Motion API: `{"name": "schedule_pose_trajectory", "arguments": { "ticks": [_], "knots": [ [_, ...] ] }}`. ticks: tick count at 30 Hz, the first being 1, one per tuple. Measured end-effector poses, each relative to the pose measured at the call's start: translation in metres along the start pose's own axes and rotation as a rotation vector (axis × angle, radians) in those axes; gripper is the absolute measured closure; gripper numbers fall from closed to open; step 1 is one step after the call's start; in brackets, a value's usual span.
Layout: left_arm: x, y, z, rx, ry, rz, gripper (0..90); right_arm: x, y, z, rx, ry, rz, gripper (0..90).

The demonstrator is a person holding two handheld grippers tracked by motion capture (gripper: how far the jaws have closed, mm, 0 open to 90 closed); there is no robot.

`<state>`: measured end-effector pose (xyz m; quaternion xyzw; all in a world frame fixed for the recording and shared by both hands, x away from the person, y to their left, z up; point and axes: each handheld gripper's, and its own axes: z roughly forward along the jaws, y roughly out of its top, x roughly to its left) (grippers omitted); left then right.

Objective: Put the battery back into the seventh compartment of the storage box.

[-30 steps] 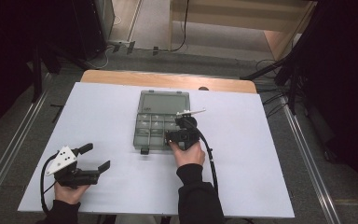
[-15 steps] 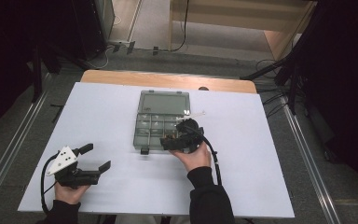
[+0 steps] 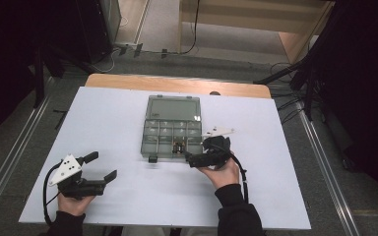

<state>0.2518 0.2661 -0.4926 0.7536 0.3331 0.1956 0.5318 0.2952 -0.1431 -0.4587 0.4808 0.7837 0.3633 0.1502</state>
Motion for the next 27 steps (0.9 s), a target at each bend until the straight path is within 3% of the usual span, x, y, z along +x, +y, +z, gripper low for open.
{"name": "schedule_pose_trajectory", "arguments": {
  "ticks": [5, 7, 15, 17, 19, 27],
  "knots": [
    [-0.001, 0.0, -0.001, -0.003, 0.008, -0.001, 6.8, -0.009, -0.011, -0.012, -0.043, -0.011, -0.012, 0.0],
    [0.0, 0.0, -0.002, -0.009, 0.014, 0.001, 6.8, -0.019, -0.022, -0.021, -0.064, -0.041, -0.02, 0.0],
    [-0.001, 0.0, -0.003, -0.019, 0.023, -0.009, 6.8, -0.046, -0.045, -0.04, -0.121, -0.06, 0.036, 0.0],
    [0.0, -0.001, -0.003, -0.019, 0.025, -0.009, 6.8, -0.054, -0.059, -0.051, -0.181, -0.111, 0.036, 0.9],
    [0.0, -0.001, -0.003, -0.021, 0.026, -0.011, 6.8, -0.06, -0.068, -0.057, -0.211, -0.116, 0.051, 0.9],
    [-0.001, -0.001, -0.003, -0.018, 0.03, -0.013, 6.8, -0.082, -0.104, -0.071, -0.246, -0.141, 0.116, 0.9]
  ]
}}
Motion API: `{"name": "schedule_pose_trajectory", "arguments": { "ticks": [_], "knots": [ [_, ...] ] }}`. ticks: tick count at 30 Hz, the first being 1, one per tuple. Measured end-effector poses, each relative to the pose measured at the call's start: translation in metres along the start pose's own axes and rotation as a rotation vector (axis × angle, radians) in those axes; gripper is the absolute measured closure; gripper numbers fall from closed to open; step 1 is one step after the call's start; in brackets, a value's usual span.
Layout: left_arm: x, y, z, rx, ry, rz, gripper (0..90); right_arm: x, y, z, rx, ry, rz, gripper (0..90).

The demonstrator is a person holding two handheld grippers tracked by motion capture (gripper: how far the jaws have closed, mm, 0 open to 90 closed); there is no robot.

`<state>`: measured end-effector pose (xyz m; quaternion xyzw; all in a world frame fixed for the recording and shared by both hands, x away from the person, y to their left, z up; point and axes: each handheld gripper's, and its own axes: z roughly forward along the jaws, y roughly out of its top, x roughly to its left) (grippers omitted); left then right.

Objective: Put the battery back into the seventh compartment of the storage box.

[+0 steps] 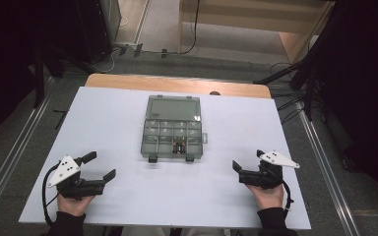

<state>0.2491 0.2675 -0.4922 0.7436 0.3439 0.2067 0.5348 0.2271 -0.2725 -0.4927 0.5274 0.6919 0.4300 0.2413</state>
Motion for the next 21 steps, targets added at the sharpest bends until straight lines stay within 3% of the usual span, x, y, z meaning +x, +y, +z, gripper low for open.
{"name": "schedule_pose_trajectory", "arguments": {
  "ticks": [9, 12, 17, 21],
  "knots": [
    [0.0, 0.0, -0.002, -0.004, 0.004, -0.003, 6.8, -0.015, -0.02, -0.018, -0.092, -0.028, 0.048, 0.9],
    [0.001, 0.0, -0.002, -0.011, 0.002, -0.006, 6.8, -0.017, -0.027, -0.023, -0.142, -0.024, 0.044, 0.9],
    [0.001, 0.0, -0.003, -0.018, 0.0, -0.008, 6.8, -0.019, -0.035, -0.026, -0.174, -0.002, 0.074, 0.9],
    [0.002, 0.0, -0.003, -0.02, -0.002, -0.009, 6.8, -0.014, -0.036, -0.026, -0.184, 0.005, 0.04, 0.9]
  ]
}}
